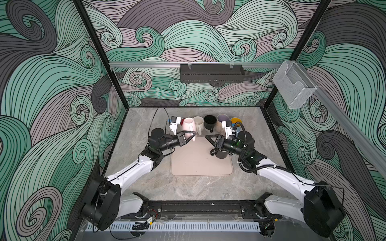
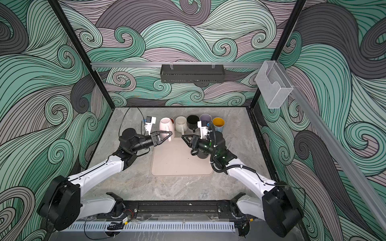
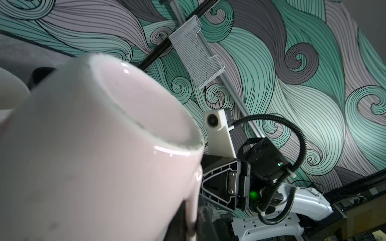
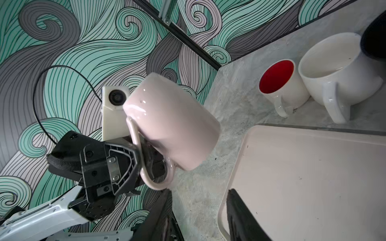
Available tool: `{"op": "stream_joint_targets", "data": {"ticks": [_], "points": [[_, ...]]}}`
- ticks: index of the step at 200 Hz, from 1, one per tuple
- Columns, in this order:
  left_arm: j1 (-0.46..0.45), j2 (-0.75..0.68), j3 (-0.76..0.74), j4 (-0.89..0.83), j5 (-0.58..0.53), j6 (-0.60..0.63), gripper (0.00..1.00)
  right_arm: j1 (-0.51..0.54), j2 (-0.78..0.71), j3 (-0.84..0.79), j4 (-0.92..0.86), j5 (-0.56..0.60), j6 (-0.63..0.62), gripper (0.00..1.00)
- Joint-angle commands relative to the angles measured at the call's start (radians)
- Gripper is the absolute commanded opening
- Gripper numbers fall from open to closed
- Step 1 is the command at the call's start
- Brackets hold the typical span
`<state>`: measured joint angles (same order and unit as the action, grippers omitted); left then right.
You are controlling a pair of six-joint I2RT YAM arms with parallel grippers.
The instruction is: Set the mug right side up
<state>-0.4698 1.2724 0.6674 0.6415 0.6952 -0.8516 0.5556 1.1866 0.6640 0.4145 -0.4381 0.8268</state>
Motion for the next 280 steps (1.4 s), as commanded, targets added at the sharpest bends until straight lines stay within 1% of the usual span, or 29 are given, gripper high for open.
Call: {"op": "stream_joint_targets", "data": {"ticks": [1,24,39,101,144,177,202,226,244,258,271,280], "points": [[-0.024,0.069,0.032,0.003,-0.004,0.138,0.00,-0.006,-0.043,0.025,-0.086,0.049,-0.055,0.44],[-0.049,0.143,0.039,0.042,0.004,0.168,0.00,-0.011,-0.075,0.033,-0.141,0.067,-0.090,0.44],[-0.059,0.219,0.042,0.072,0.003,0.183,0.00,-0.011,-0.098,0.032,-0.168,0.079,-0.108,0.44],[-0.061,0.444,0.043,0.337,0.068,0.116,0.00,-0.020,-0.125,0.034,-0.223,0.098,-0.156,0.44],[-0.059,0.543,0.043,0.454,0.069,0.101,0.00,-0.022,-0.116,0.037,-0.233,0.103,-0.181,0.44],[-0.059,0.626,0.052,0.517,0.092,0.124,0.00,-0.024,-0.104,0.038,-0.232,0.108,-0.193,0.44],[-0.059,0.672,0.055,0.559,0.093,0.110,0.00,-0.023,-0.093,0.037,-0.233,0.108,-0.196,0.43],[-0.059,0.685,0.043,0.565,0.084,0.111,0.00,-0.025,-0.091,0.033,-0.230,0.110,-0.199,0.43],[-0.059,0.678,0.030,0.523,0.066,0.139,0.00,-0.024,-0.088,0.033,-0.233,0.117,-0.206,0.43],[-0.059,0.670,0.018,0.489,0.051,0.163,0.08,-0.024,-0.087,0.032,-0.233,0.119,-0.209,0.43],[-0.059,0.659,0.005,0.466,0.034,0.178,0.23,-0.023,-0.086,0.033,-0.232,0.119,-0.209,0.43],[-0.060,0.651,-0.008,0.449,0.020,0.186,0.30,-0.024,-0.085,0.031,-0.232,0.119,-0.209,0.43]]}}
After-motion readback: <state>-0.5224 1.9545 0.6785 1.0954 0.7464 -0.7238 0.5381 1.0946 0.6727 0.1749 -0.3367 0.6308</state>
